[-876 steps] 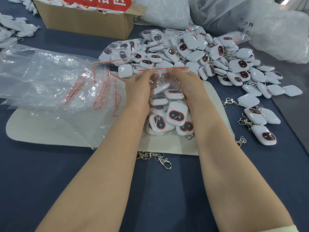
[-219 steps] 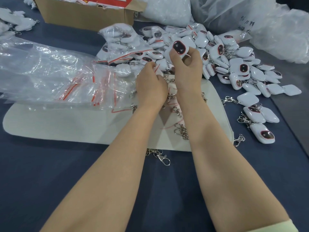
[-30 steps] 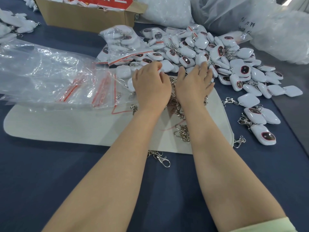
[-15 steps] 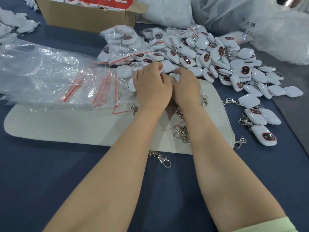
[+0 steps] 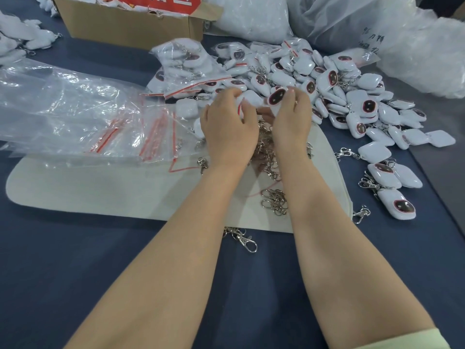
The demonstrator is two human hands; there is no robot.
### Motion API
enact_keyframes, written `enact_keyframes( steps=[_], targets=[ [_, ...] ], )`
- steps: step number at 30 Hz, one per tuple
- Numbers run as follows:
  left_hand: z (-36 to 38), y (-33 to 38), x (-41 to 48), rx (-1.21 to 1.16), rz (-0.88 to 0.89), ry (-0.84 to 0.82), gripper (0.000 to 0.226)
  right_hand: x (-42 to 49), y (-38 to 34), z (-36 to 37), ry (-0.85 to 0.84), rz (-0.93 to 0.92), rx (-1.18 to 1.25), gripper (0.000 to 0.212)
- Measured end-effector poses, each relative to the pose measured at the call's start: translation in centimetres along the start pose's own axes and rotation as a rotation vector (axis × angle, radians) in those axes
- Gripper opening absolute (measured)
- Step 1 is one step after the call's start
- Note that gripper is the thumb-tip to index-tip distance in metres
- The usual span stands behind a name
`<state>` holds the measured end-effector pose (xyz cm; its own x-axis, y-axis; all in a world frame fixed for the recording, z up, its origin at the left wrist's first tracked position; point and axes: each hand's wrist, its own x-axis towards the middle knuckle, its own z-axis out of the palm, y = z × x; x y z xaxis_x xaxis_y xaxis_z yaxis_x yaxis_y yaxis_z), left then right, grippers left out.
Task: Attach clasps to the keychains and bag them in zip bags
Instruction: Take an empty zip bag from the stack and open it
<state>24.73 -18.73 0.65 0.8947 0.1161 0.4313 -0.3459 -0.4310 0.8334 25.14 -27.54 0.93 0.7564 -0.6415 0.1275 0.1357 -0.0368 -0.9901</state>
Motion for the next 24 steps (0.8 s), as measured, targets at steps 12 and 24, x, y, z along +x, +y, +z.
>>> enact_keyframes(
  steps=[12, 24],
  targets=[
    [-0.3, -0.2, 0.7, -0.194, -0.182, 0.161, 0.023, 0.2, -0.4, -0.8, -0.092, 0.266, 0.504, 0.006],
    [0.4, -0.9, 0.2, 0.162, -0.013, -0.059, 0.023, 0.2, 0.1, -0.8, -0.205, 0.150, 0.296, 0.011]
  ],
)
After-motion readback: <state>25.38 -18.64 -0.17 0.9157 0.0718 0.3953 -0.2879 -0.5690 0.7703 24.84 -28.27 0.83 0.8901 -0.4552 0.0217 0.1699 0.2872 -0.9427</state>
